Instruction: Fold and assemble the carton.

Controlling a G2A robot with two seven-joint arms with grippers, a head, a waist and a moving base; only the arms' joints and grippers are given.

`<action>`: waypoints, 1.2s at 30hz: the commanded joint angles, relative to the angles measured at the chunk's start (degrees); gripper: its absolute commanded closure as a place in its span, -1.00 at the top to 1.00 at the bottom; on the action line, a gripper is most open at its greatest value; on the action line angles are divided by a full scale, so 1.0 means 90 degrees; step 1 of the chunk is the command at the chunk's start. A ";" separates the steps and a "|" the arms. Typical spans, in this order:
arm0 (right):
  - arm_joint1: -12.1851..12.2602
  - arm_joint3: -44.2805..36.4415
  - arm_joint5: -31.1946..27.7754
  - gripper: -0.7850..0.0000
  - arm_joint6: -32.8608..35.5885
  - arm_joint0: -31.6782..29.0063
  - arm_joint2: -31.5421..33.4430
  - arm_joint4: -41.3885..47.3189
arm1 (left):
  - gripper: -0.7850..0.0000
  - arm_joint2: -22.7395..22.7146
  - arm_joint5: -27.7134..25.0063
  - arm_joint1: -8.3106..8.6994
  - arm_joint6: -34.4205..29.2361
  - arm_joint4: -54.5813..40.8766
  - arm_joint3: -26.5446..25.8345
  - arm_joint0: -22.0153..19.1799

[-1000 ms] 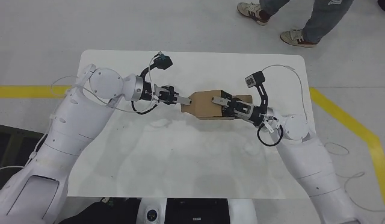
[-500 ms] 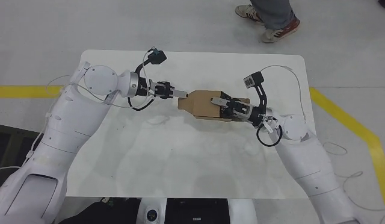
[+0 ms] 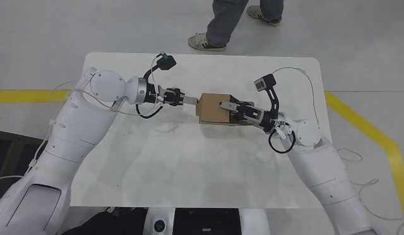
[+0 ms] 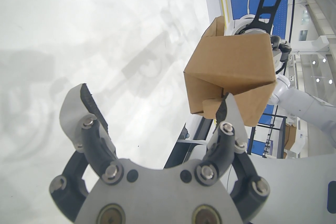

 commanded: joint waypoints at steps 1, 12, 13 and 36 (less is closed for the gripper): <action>-0.0006 0.0010 -0.0008 -1.00 -0.0002 0.0006 -0.0014 0.0002 | 1.00 0.0010 -0.0001 -0.0003 -0.0010 -0.0017 -0.0029 -0.0002; -0.0038 0.0065 -0.0045 -1.00 -0.0008 0.0047 -0.0052 0.0031 | 1.00 0.0094 -0.0012 -0.0018 -0.0079 -0.0101 -0.0199 0.0077; -0.0040 0.0071 -0.0046 -1.00 -0.0010 0.0047 -0.0054 0.0035 | 1.00 0.0093 -0.0013 -0.0017 -0.0083 -0.0103 -0.0209 0.0086; -0.0108 0.0162 -0.0067 -1.00 0.0067 0.0145 -0.0125 0.0167 | 1.00 0.0258 -0.0108 -0.0077 -0.0111 -0.0249 -0.0160 0.0045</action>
